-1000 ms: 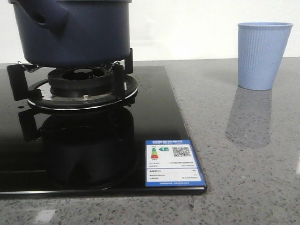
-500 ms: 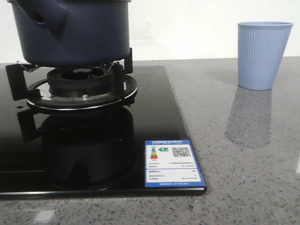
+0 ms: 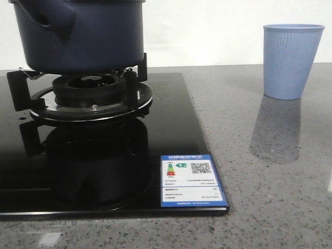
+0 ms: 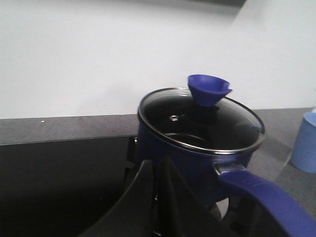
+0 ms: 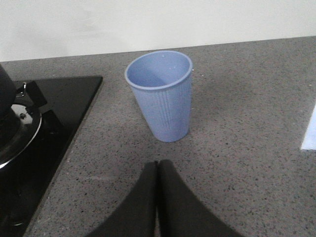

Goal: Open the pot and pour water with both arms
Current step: 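Close the left gripper on the blue lid knob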

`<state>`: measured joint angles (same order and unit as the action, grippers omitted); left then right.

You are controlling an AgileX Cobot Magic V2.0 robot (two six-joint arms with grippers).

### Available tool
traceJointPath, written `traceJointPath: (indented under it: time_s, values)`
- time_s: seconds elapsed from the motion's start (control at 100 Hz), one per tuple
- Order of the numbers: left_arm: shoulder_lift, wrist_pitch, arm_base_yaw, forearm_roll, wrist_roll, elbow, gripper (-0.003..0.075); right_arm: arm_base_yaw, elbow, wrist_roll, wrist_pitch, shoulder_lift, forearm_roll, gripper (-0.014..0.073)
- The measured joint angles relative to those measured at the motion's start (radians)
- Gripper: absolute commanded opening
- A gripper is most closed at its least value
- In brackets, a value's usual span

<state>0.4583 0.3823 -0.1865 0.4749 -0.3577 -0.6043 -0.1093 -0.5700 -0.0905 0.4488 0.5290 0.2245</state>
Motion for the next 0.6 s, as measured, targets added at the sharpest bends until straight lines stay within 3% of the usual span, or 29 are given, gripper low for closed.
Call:
traceJointPath:
  time_s: [0.1,0.21,0.3,0.6]
  values:
    - [0.049,-0.020,-0.062,0.000,-0.016,-0.024,0.0130,-0.017,-0.009,-0.007,-0.010,0.013,0.000,0.0059]
    - [0.105,-0.082,-0.120,0.000,-0.021,-0.034,0.0398,-0.025,-0.008,-0.010,-0.015,0.015,0.000,0.0354]
    - [0.155,-0.134,-0.163,0.000,-0.022,-0.037,0.0526,-0.026,-0.008,-0.010,-0.015,0.015,0.000,0.0531]
    - [0.360,-0.342,-0.298,0.004,-0.022,-0.039,0.0492,-0.026,-0.008,-0.010,-0.012,0.015,0.000,0.0540]
